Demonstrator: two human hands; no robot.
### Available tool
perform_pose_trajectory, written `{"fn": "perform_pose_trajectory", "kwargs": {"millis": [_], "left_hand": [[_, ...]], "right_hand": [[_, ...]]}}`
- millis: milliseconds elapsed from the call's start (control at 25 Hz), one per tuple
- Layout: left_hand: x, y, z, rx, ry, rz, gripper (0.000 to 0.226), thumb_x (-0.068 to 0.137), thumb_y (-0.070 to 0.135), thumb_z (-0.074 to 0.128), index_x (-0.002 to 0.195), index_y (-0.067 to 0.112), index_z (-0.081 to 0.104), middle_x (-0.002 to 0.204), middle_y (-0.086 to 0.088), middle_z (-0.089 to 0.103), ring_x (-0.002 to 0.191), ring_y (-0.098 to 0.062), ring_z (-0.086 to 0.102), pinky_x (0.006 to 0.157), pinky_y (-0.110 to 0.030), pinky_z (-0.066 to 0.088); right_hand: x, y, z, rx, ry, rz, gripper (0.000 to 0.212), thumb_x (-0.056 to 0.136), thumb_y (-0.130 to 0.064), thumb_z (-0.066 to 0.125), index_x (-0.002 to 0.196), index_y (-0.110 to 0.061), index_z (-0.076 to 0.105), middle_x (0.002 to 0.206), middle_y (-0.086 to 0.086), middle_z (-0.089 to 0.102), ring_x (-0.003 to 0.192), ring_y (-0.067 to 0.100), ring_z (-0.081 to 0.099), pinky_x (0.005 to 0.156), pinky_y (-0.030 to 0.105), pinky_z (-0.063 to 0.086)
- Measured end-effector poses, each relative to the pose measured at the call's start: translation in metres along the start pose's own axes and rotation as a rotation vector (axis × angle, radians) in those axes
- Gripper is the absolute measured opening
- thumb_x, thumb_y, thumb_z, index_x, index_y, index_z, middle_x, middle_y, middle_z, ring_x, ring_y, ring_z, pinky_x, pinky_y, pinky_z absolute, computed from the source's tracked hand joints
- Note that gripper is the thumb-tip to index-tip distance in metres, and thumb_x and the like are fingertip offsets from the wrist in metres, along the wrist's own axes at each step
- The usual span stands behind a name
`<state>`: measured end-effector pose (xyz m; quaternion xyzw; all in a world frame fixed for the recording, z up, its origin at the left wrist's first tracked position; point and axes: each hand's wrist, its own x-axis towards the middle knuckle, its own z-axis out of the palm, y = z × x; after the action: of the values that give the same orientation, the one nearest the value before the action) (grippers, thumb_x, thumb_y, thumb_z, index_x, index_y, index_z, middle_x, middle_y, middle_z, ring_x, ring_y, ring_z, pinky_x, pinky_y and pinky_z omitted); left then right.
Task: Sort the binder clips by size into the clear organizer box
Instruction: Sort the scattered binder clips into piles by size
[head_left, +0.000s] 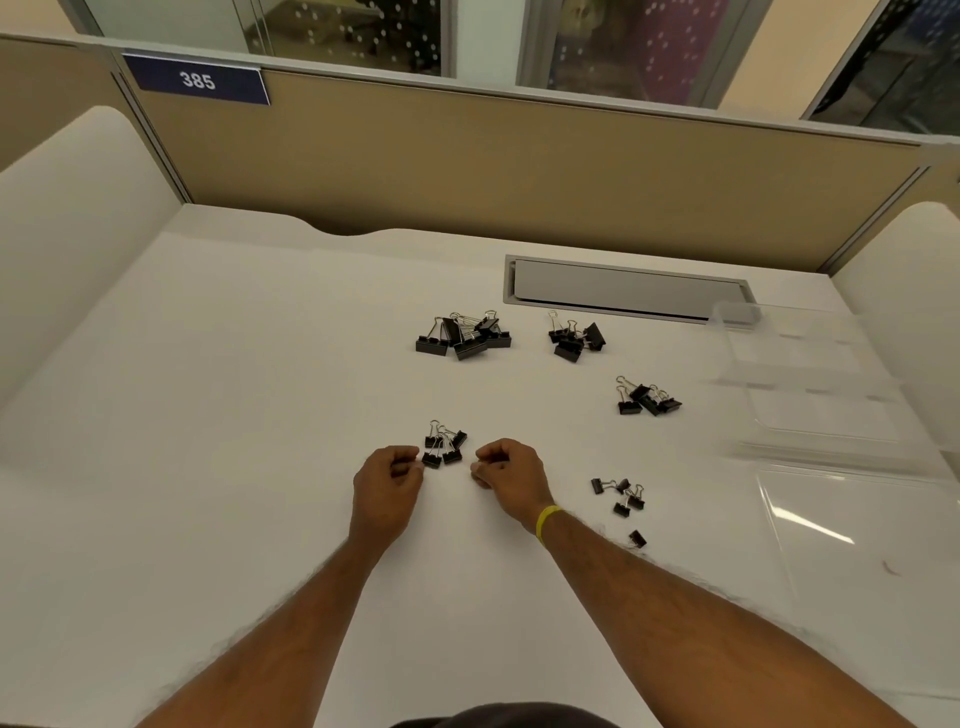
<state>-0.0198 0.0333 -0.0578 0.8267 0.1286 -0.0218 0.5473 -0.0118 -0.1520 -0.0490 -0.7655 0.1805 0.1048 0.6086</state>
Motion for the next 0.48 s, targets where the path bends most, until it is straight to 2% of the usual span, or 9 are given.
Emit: {"fn": "perform_pose_trajectory", "kwargs": {"millis": [120, 240, 280, 360, 480], "left_hand": [[-0.008, 0.001, 0.003, 0.009, 0.0, 0.09, 0.023, 0.085, 0.004, 0.062, 0.104, 0.017, 0.062, 0.102, 0.0, 0.066, 0.089, -0.005, 0.064, 0.074, -0.011, 0.049], [-0.017, -0.002, 0.004, 0.135, -0.036, 0.294, 0.027, 0.083, 0.0, 0.061, 0.105, 0.016, 0.059, 0.105, 0.003, 0.056, 0.096, -0.006, 0.059, 0.084, -0.02, 0.051], [-0.021, -0.003, 0.006, 0.198, -0.048, 0.352, 0.029, 0.082, 0.0, 0.061, 0.106, 0.015, 0.058, 0.107, 0.005, 0.052, 0.097, -0.006, 0.056, 0.085, -0.022, 0.05], [-0.03, -0.005, 0.009, 0.301, -0.057, 0.415, 0.035, 0.08, 0.003, 0.061, 0.112, 0.016, 0.057, 0.112, 0.006, 0.049, 0.101, -0.007, 0.053, 0.087, -0.023, 0.046], [-0.044, -0.009, 0.02, 0.466, -0.099, 0.559, 0.036, 0.081, 0.017, 0.06, 0.117, 0.016, 0.057, 0.12, 0.001, 0.05, 0.112, -0.013, 0.05, 0.093, -0.03, 0.043]], "right_hand": [[-0.006, 0.006, -0.003, -0.094, -0.007, -0.062, 0.009, 0.082, -0.008, 0.072, 0.09, -0.011, 0.068, 0.082, 0.004, 0.069, 0.072, 0.012, 0.067, 0.078, 0.025, 0.057], [-0.016, 0.009, -0.006, -0.218, -0.01, -0.152, 0.01, 0.083, -0.007, 0.071, 0.091, -0.011, 0.068, 0.09, 0.001, 0.065, 0.075, 0.004, 0.06, 0.07, 0.008, 0.047], [-0.019, 0.01, -0.007, -0.254, -0.004, -0.183, 0.01, 0.082, -0.006, 0.07, 0.091, -0.012, 0.068, 0.092, 0.001, 0.064, 0.076, 0.004, 0.058, 0.071, 0.009, 0.046], [-0.028, 0.015, -0.01, -0.352, -0.025, -0.287, 0.013, 0.081, -0.006, 0.068, 0.092, -0.011, 0.066, 0.096, 0.004, 0.061, 0.081, 0.01, 0.058, 0.077, 0.02, 0.049], [-0.041, 0.029, -0.014, -0.691, -0.14, -0.526, 0.021, 0.083, -0.016, 0.064, 0.103, -0.013, 0.064, 0.107, 0.003, 0.056, 0.096, 0.016, 0.051, 0.086, 0.028, 0.044]]}}
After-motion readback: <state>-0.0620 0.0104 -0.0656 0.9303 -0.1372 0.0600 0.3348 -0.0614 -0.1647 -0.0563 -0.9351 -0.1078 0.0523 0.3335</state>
